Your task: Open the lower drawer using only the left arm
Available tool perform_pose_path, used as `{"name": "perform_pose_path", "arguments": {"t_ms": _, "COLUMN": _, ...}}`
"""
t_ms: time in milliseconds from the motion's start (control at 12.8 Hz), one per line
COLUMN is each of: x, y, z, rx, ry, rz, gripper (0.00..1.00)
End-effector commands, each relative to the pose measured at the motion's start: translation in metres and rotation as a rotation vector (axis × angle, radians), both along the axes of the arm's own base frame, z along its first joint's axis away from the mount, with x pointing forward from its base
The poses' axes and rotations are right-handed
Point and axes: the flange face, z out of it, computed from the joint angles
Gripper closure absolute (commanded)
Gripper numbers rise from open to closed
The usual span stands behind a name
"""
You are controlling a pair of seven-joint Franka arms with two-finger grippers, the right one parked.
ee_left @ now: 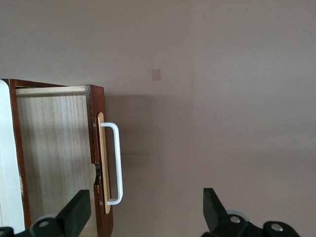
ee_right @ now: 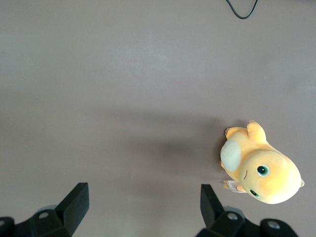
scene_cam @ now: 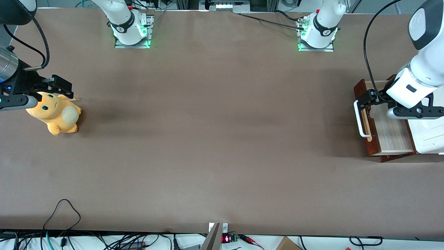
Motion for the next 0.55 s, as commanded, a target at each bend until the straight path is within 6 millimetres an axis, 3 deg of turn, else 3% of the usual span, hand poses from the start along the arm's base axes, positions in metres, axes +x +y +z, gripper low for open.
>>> {"name": "perform_pose_path", "arguments": {"t_ms": 0, "x": -0.0118, "y": 0.0036, "z": 0.0107, "rx": -0.029, "ry": -0.013, "rz": -0.01, "gripper": 0.0}}
{"name": "perform_pose_path", "arguments": {"t_ms": 468, "x": -0.0171, "y": 0.0071, "z": 0.0158, "rx": -0.03, "ry": 0.023, "rz": -0.003, "gripper": 0.0}}
